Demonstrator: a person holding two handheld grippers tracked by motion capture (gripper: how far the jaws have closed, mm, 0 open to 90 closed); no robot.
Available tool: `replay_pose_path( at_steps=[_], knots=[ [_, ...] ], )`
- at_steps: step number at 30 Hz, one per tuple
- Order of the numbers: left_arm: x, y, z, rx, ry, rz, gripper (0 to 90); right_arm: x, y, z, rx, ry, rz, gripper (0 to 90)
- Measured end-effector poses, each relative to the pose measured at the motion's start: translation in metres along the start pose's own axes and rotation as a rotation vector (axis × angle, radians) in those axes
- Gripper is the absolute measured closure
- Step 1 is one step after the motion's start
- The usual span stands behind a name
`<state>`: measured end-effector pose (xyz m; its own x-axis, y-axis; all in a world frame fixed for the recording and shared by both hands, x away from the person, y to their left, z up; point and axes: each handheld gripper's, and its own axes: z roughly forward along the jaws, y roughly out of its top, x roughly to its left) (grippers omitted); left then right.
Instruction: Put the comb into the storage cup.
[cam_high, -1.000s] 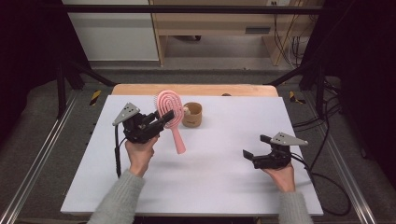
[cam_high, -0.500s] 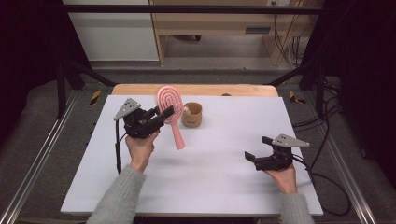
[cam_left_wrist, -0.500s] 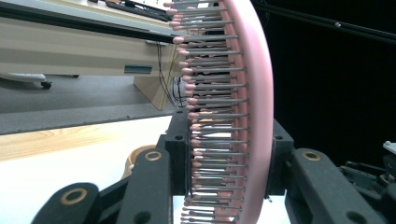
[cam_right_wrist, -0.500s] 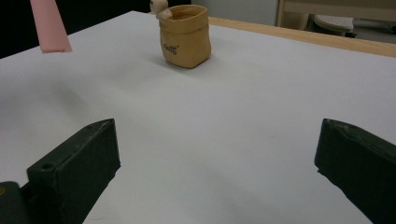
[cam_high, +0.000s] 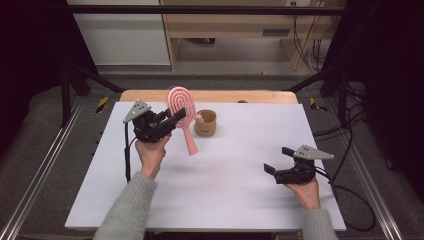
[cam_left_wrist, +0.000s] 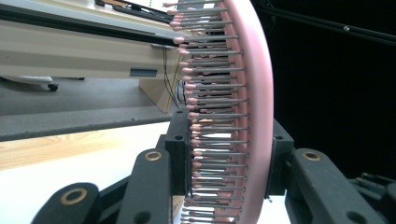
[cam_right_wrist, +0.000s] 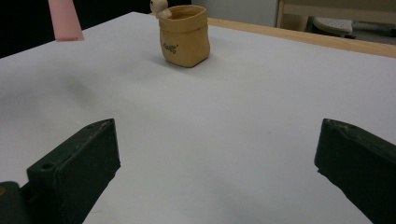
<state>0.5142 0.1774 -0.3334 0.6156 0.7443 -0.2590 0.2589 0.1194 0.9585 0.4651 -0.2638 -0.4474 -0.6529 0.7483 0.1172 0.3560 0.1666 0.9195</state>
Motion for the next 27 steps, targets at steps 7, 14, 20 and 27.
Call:
replay_pose_path(
  at_steps=[7, 14, 20, 27],
  knots=[
    [0.001, 0.006, 0.004, -0.01, 0.001, -0.001, 62.9, 0.0, 0.0, 0.0, -0.005, 0.01, -0.002, 0.4],
    [0.002, 0.01, 0.007, -0.011, 0.006, 0.003, 62.8, 0.0, 0.0, -0.001, -0.011, 0.015, -0.001, 0.4],
    [0.002, 0.014, 0.009, -0.014, 0.006, 0.003, 62.8, 0.0, 0.0, 0.0, -0.005, 0.019, -0.002, 0.4],
    [0.003, 0.021, 0.014, -0.026, 0.008, 0.002, 62.8, 0.0, 0.0, 0.0, -0.006, 0.023, -0.001, 0.4]
  ],
)
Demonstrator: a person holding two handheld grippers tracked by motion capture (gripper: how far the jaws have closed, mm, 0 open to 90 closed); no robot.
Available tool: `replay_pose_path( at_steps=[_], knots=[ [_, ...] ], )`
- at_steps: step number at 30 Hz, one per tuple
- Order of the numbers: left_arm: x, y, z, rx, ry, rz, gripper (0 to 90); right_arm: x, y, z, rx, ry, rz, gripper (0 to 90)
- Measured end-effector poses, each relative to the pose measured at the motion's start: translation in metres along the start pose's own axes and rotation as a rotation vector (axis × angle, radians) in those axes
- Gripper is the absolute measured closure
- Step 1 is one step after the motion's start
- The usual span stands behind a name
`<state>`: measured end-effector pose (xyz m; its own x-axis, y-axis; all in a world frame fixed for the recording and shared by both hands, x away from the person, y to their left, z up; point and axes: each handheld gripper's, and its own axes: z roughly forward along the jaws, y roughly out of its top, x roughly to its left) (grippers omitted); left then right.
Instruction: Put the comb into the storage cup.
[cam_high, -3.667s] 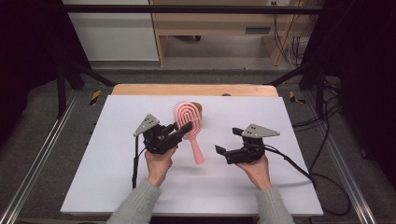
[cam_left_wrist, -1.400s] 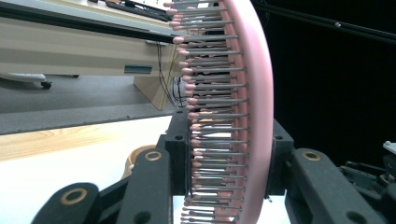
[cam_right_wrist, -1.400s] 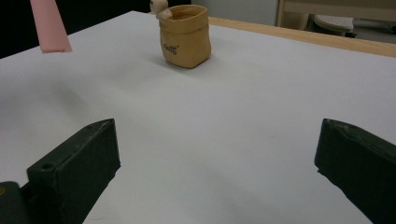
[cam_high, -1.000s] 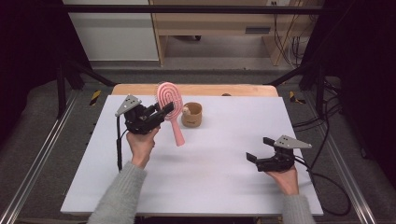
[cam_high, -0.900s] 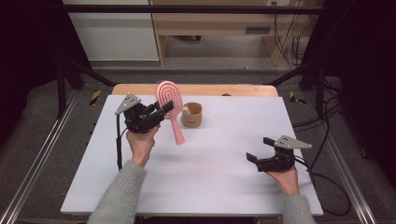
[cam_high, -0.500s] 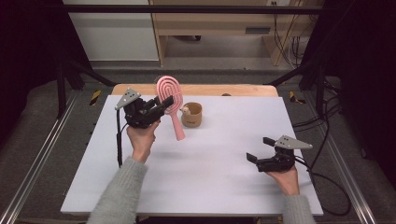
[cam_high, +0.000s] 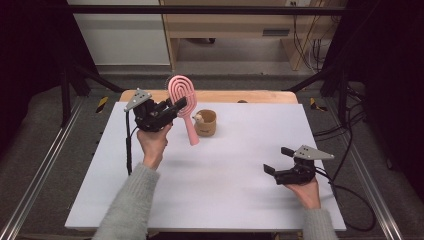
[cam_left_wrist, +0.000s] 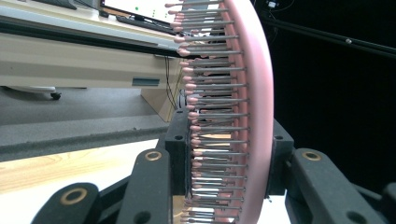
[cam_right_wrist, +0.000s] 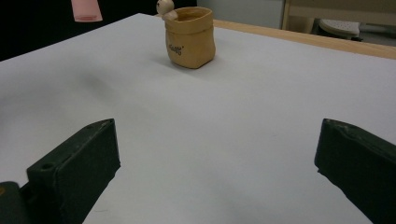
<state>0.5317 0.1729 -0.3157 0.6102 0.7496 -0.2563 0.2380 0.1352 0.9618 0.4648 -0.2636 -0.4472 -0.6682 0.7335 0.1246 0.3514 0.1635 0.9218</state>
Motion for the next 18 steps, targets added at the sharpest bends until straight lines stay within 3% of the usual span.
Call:
replay_pose_path(
  at_steps=[18],
  knots=[
    [-0.001, 0.014, 0.015, -0.012, 0.01, 0.005, 62.8, 0.0, 0.0, 0.0, 0.0, 0.0, 0.002, 0.4]
  ],
)
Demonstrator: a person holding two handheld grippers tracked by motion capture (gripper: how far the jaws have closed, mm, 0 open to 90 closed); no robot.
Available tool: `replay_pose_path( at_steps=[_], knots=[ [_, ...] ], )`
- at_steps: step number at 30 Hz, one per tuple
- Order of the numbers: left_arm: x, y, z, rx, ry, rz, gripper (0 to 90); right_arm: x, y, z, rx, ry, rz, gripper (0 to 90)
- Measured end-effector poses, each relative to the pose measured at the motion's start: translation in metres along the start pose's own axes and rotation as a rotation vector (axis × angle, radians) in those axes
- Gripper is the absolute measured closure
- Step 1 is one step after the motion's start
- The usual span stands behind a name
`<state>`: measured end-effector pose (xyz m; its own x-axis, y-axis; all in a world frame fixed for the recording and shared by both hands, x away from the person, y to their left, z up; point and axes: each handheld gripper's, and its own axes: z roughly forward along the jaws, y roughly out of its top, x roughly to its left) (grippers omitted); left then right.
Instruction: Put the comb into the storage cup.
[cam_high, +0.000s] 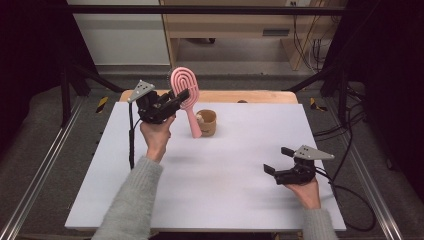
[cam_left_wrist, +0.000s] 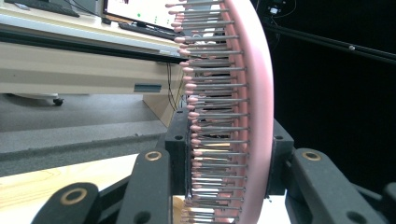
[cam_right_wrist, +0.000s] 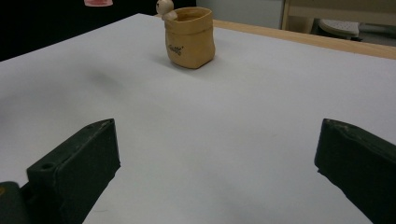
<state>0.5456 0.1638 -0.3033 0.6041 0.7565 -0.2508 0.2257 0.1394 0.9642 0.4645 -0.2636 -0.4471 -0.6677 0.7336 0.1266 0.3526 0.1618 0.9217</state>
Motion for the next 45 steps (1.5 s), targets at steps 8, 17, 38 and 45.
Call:
replay_pose_path(
  at_steps=[8, 17, 38, 45],
  knots=[
    [-0.001, 0.008, 0.009, -0.006, 0.011, 0.001, 62.8, 0.0, 0.0, 0.0, -0.003, 0.002, 0.001, 0.4],
    [0.0, 0.015, 0.019, -0.015, 0.02, -0.003, 62.9, 0.0, 0.0, 0.0, 0.001, 0.001, 0.003, 0.4],
    [0.001, 0.013, 0.051, -0.011, 0.039, -0.008, 62.8, 0.0, 0.0, 0.0, -0.002, 0.003, 0.0, 0.4],
    [0.006, 0.01, 0.058, -0.006, 0.052, -0.02, 62.8, 0.0, 0.0, 0.001, 0.001, 0.003, 0.003, 0.4]
  ],
)
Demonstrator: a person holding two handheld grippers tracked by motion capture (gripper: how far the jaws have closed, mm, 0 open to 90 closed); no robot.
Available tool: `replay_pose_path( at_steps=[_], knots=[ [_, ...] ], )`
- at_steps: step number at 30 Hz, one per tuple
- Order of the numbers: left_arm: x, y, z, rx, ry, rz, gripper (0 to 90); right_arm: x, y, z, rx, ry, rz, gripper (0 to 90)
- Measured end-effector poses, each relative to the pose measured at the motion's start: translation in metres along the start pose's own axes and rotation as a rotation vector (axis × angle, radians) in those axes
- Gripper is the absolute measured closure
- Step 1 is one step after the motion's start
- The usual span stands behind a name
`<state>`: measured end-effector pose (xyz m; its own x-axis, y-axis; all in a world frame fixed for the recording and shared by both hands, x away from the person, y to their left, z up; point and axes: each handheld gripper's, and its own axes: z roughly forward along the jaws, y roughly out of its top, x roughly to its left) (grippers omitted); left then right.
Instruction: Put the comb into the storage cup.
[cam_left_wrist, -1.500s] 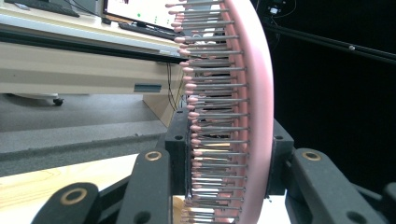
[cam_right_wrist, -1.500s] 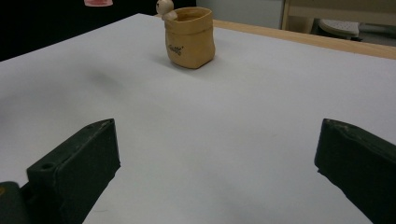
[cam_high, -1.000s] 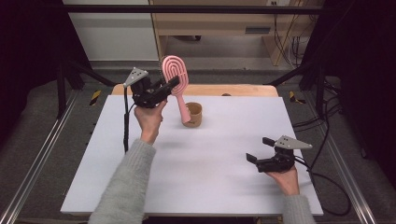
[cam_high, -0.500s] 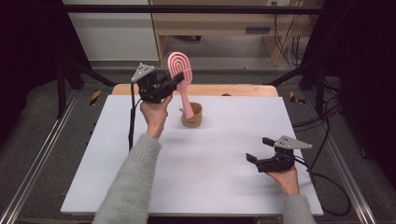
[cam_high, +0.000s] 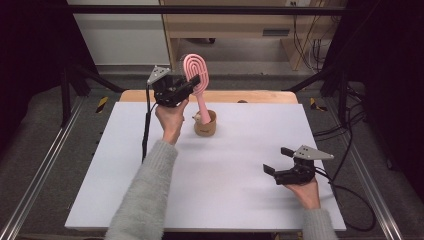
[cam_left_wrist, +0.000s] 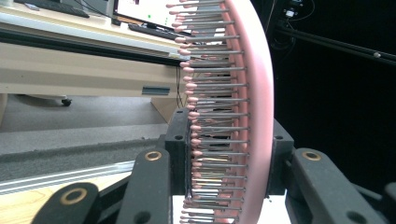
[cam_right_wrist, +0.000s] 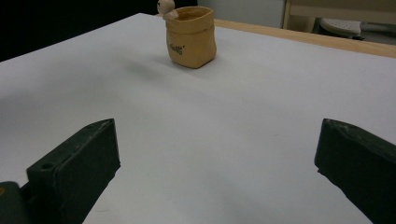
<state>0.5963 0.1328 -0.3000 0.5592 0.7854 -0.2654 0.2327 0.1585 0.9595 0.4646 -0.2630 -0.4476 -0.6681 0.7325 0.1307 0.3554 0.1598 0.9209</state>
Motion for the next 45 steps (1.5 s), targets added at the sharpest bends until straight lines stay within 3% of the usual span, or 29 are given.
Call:
replay_pose_path(
  at_steps=[24, 45],
  knots=[
    [0.012, -0.005, 0.024, -0.001, 0.048, -0.018, 62.8, 0.0, 0.0, -0.001, -0.008, 0.003, -0.002, 0.4],
    [0.018, -0.014, 0.043, 0.001, 0.065, -0.033, 62.8, 0.0, 0.0, -0.001, -0.004, 0.0, -0.003, 0.4]
  ],
)
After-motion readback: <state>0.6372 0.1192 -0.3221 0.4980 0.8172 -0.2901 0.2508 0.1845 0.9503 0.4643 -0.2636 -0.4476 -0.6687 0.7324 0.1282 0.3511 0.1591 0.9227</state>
